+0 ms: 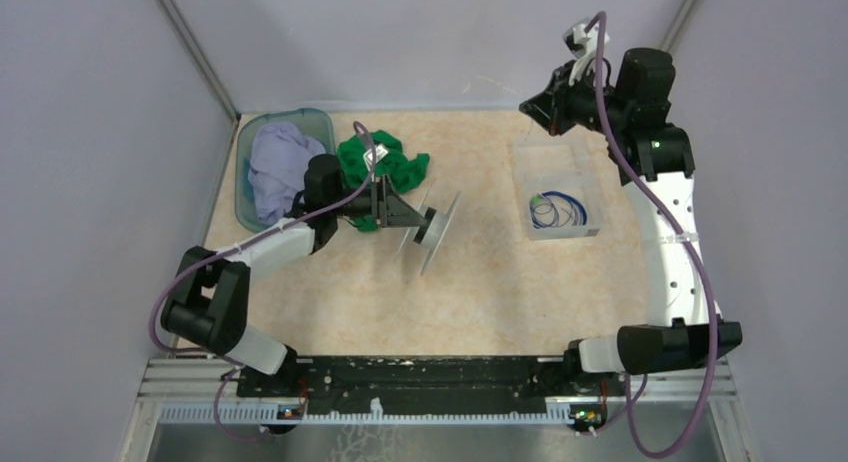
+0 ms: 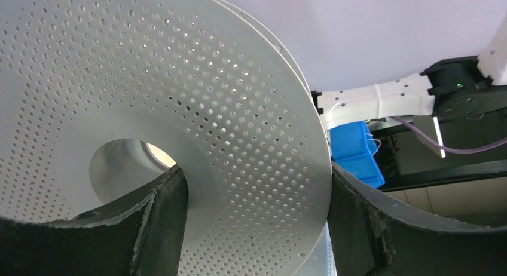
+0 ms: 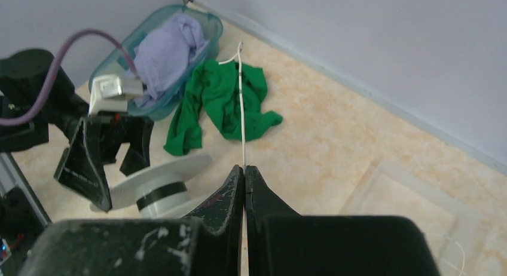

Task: Wrap the cables
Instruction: Place the cable reel at the center of the board.

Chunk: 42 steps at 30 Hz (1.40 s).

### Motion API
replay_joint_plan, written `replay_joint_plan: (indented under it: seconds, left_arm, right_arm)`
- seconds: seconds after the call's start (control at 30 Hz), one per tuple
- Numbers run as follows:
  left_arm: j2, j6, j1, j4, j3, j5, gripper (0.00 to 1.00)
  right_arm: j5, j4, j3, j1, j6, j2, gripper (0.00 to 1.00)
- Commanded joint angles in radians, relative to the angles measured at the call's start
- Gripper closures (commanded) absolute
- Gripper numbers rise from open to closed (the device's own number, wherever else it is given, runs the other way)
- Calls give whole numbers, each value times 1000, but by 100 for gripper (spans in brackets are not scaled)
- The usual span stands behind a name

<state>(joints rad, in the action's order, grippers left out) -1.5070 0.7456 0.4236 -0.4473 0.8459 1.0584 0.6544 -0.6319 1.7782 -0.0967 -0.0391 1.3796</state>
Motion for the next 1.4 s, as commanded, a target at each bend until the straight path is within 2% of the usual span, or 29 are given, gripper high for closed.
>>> replay_joint_plan:
  seconds: [0.0, 0.23, 0.4, 0.57, 0.67, 0.8, 0.9, 1.0, 1.2, 1.37]
  left_arm:
    - [-23, 184, -14, -293, -17, 54, 99]
    - [-140, 372, -49, -510, -31, 88, 94]
    - [-227, 436, -59, -578, -4, 114, 87]
    - [-315, 530, -64, -713, 23, 150, 83]
    - [-347, 537, -68, -723, 41, 164, 78]
    - [-382, 538, -76, -723, 58, 176, 61]
    - [-398, 531, -85, -716, 71, 189, 47]
    - [-404, 507, -96, -687, 83, 200, 38]
    - [-375, 337, -99, -498, 108, 204, 34]
    - [-333, 132, -98, -244, 144, 174, 32]
  right_arm:
    - [40, 46, -109, -17, -89, -88, 100]
    - [57, 55, -164, -18, -92, -99, 100]
    - [81, 53, -170, -20, -83, -100, 100]
    - [82, 45, -181, -29, -86, -101, 100]
    - [82, 42, -194, -35, -91, -100, 100]
    - [82, 28, -217, -50, -122, -100, 100]
    - [89, 14, -243, -55, -153, -102, 100]
    - [110, -12, -263, -56, -191, -103, 100]
    - [145, -69, -309, -64, -269, -126, 100]
    - [131, -143, -329, -106, -345, -129, 100]
